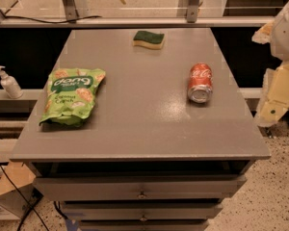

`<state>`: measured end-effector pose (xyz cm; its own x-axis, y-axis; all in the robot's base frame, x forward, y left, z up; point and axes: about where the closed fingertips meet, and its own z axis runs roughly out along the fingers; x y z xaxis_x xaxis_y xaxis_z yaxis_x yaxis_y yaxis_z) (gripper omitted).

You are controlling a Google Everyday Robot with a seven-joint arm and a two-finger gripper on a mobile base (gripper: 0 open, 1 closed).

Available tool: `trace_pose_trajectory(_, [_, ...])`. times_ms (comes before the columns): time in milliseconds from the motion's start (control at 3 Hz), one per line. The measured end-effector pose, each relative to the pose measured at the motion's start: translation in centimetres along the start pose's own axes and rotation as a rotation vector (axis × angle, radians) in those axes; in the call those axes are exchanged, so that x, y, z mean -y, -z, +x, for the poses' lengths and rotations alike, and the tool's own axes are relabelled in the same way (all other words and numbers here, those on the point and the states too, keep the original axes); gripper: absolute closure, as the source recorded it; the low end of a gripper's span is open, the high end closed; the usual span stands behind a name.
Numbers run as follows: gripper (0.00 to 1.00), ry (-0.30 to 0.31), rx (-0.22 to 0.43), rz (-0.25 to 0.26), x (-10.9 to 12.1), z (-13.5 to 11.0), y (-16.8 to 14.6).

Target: Move coke can near green rice chip bag

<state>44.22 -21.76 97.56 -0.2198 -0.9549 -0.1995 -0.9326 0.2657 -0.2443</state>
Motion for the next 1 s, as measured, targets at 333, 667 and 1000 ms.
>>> trace_pose_trajectory(333, [0.0,0.013,0.095,-0.006,1.2,-0.3,-1.3])
trace_pose_trajectory(667, [0.0,0.015,0.222,-0.002,3.3,-2.4,-2.9])
trace_pose_trajectory(1000, [0.0,0.014,0.235,-0.003,3.4,-2.7,-3.1])
